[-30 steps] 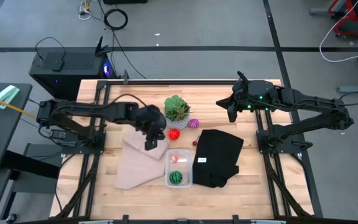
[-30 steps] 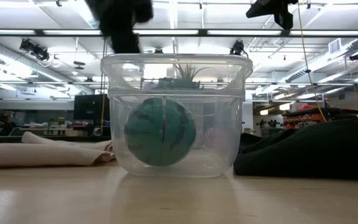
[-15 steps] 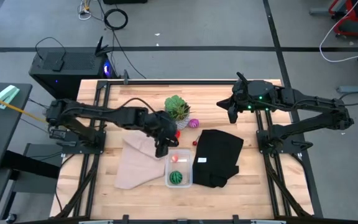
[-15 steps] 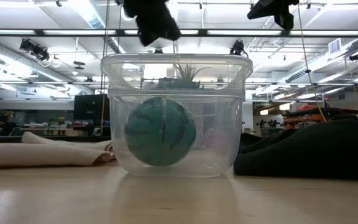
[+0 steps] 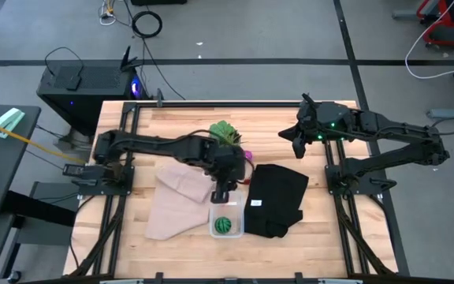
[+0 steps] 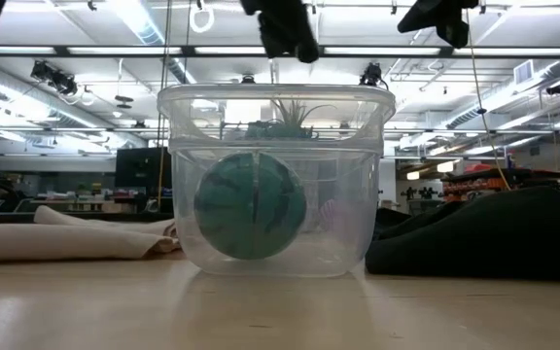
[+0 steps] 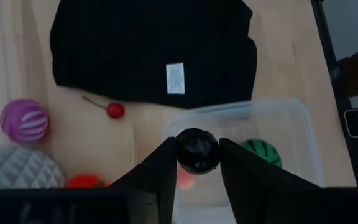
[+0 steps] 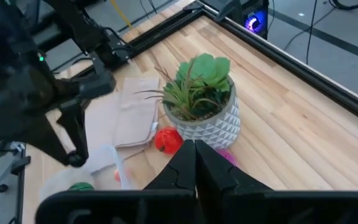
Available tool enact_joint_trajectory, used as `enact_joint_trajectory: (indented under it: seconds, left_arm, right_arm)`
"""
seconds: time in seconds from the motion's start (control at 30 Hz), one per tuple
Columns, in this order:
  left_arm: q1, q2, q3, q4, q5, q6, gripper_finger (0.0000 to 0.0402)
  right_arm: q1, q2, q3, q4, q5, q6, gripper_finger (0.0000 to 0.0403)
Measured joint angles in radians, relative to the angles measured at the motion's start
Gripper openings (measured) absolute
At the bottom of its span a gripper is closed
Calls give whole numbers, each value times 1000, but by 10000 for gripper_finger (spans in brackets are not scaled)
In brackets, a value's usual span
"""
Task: Pick and placing Produce into tupperware
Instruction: Put the blueberry into the transparent container
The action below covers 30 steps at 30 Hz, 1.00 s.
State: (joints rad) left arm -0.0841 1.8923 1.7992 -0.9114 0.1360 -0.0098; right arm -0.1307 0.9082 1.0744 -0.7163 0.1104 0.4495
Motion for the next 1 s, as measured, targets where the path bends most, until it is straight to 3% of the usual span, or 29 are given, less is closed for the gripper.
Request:
enact_joint_trajectory:
  seconds: [0.23, 0.63, 1.0]
  left_arm:
    - [-10, 52, 7, -52, 0, -8, 123]
    - [-67, 109, -8, -39, 0, -197, 120]
    - [-73, 157, -7, 20, -19, -162, 126]
  right_arm:
    - [0, -4, 0, -27, 0, 0, 5]
    - [0, -8, 0, -55, 0, 0, 5]
    - [0, -8, 0, -55, -7, 20, 5]
